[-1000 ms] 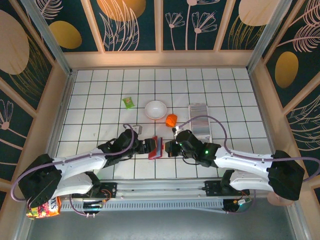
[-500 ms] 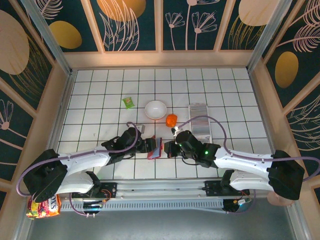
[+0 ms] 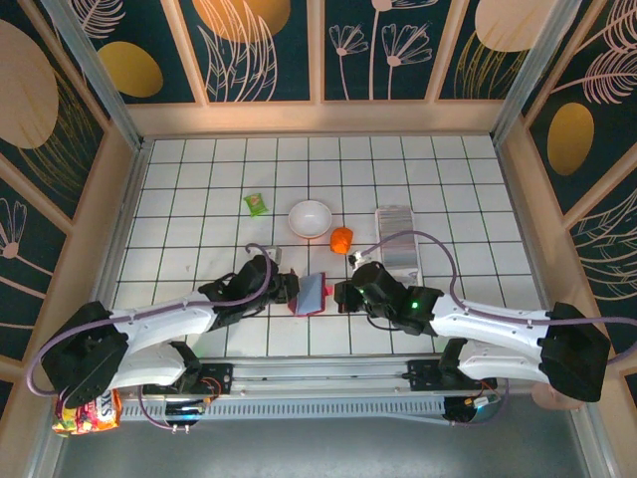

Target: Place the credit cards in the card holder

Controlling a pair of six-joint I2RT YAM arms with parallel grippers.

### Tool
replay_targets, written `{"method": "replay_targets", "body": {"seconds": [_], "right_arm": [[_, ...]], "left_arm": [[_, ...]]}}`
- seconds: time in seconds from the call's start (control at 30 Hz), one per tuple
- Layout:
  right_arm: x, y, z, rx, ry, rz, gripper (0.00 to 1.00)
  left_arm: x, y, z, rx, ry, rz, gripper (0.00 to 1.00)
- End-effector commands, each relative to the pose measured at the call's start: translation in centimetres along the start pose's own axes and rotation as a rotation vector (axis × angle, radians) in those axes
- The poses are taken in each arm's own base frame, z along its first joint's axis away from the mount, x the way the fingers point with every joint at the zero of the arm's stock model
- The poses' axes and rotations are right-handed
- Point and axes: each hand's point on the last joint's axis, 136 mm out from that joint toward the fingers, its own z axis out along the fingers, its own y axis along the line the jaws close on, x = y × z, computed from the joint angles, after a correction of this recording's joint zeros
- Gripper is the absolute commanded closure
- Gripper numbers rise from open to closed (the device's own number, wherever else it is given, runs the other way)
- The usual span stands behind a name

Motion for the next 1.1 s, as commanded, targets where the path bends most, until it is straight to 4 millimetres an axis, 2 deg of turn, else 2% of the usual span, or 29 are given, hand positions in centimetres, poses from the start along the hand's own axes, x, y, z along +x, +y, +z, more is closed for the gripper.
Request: {"method": "replay_targets", "body": {"seconds": [0.0, 0.23, 0.33, 0.57, 0.73, 0.93, 1.07], "right_arm": [[0.7, -2.6, 0.4, 0.102, 0.006, 0.010, 1.00], [1.0, -4.8, 0.8, 0.184, 0.011, 0.021, 1.00], [1.2, -6.0, 0.7, 0.228, 0.012, 0.030, 1.00], [1.5, -7.1, 0.7, 0.253, 0.018, 0.049, 1.00], [1.6, -7.3, 0.7, 0.268, 0.026, 0.052, 1.00], [1.8, -7.4, 0.9, 0.272, 0.037, 0.057, 1.00], [1.7, -7.5, 0.7, 0.293, 0.039, 0.054, 1.00]], "left_arm": [[0.6, 1.6, -0.4, -0.048, -0.007, -0.014, 0.69], [1.9, 3.1, -0.1, -0.067, 0.009, -0.043, 0.83], [2.3, 3.3, -0.1, -0.066, 0.019, -0.050, 0.81], [2.4, 3.3, -0.7, -0.027, -0.003, -0.067, 0.64], [2.2, 3.2, -1.0, -0.015, -0.020, -0.067, 0.65], [2.6, 2.2, -0.9, 0.054, -0.002, -0.062, 0.84], [2.8, 1.7, -1.1, 0.089, 0.003, -0.062, 0.92]]}}
